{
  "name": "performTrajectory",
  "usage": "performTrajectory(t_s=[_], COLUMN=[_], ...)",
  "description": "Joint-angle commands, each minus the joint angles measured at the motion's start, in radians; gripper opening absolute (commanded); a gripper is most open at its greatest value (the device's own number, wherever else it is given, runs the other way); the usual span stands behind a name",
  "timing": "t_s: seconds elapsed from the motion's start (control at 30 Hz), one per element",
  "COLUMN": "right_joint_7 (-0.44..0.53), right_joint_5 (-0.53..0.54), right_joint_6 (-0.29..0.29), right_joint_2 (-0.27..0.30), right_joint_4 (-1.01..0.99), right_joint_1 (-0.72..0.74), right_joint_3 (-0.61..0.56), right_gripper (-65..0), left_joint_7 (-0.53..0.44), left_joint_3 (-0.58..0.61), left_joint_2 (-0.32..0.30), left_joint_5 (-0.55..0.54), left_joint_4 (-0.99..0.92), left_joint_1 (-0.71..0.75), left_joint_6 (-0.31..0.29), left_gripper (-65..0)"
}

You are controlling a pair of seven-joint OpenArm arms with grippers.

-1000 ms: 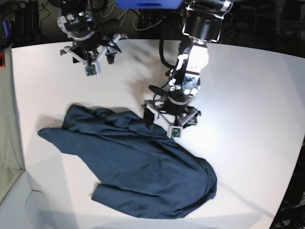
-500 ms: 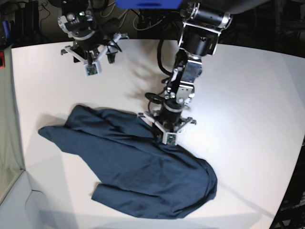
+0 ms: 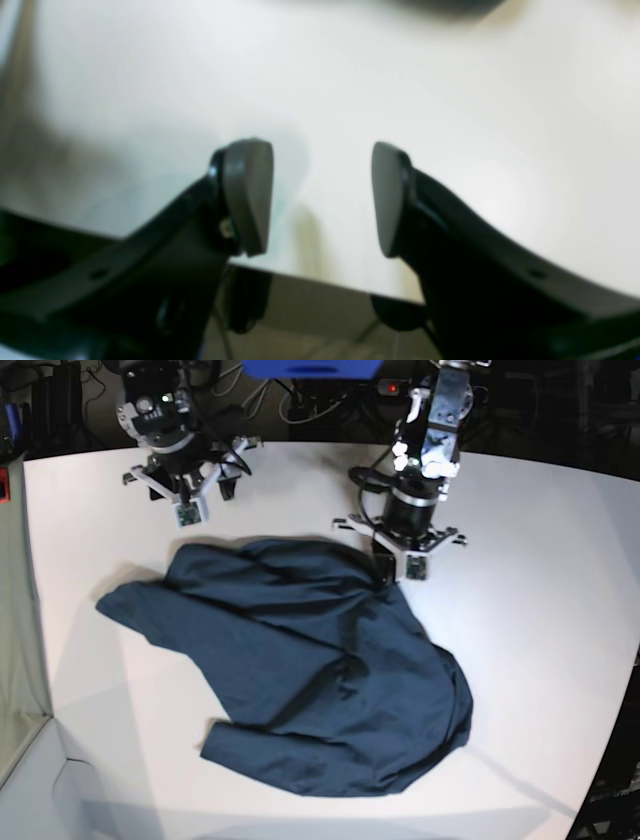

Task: Layout the t-shirt on the table in an organized manner, then fold the t-shirt properly
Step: 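Grasp the shirt edge with the left gripper and drag it back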

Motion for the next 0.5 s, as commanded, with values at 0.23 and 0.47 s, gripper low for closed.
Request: performTrajectory(t_s=[0.23,0.47], right_joint_7=[0.016,0.013], right_joint_5=[-0.001,-0.002], right_joint_6=[0.000,0.000], right_joint_2=[0.005,0.005], right_joint_4=[0.015,0.015], right_joint_1=[0.051,0.131], right_joint_3=[0.001,0.003], right_gripper=[-32.1,-32.0], left_joint_7=[-0.015,-0.017], left_joint_3=[0.000,-0.105], left_joint_2=[-0.099,-0.099], left_joint_5=[0.002,0.002], left_joint_4=[0.216,0.164], left_joint_1=[0.190,0.216], left_joint_6=[-0.003,-0.003], left_gripper=[-64.8,-64.8])
